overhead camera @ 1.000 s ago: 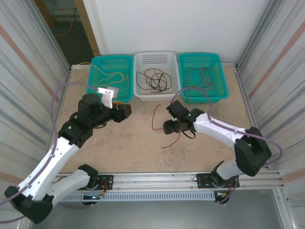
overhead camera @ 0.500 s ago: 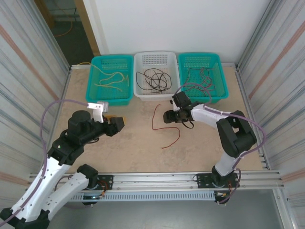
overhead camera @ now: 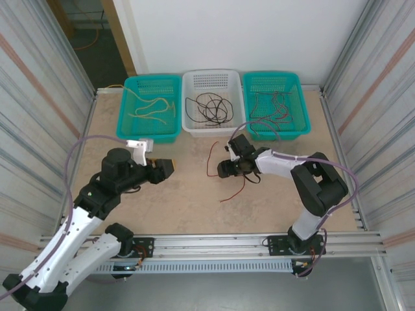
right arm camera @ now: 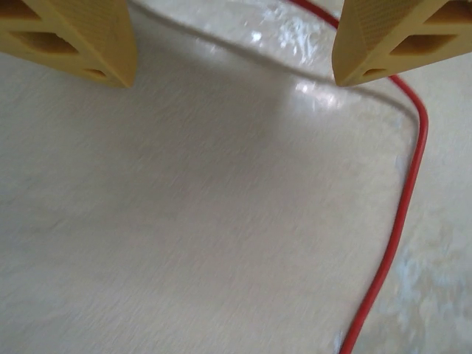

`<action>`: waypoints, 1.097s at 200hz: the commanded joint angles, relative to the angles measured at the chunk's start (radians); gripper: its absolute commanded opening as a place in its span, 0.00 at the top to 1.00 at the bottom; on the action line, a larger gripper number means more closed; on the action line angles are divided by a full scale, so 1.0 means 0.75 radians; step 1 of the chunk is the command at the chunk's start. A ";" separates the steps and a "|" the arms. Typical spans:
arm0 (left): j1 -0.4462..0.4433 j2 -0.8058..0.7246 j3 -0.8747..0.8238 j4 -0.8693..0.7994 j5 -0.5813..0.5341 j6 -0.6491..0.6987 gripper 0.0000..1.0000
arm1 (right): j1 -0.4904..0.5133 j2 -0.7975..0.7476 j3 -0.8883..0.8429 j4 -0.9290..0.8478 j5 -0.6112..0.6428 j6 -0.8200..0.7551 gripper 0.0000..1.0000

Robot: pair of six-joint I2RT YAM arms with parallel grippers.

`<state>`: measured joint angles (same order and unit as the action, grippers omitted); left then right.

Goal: Untangle the cables

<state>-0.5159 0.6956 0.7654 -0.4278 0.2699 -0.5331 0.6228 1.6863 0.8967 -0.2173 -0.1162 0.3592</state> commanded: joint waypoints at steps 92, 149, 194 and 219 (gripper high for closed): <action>0.001 0.048 -0.034 0.133 0.023 -0.076 0.45 | 0.270 -0.122 -0.051 -0.213 0.222 0.053 0.72; 0.001 0.084 -0.024 0.137 -0.018 -0.105 0.44 | 0.357 -0.293 0.053 -0.234 0.226 -0.001 1.00; 0.046 0.246 0.079 -0.023 -0.041 -0.048 0.37 | 0.527 -0.444 0.242 -0.301 0.222 -0.155 1.00; 0.107 0.288 0.073 0.091 0.159 -0.096 0.37 | 0.613 -0.466 0.342 -0.329 0.274 -0.221 1.00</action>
<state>-0.4683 0.9024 0.7979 -0.3916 0.2859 -0.5922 1.0355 1.3678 1.0901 -0.4099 0.0463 0.2771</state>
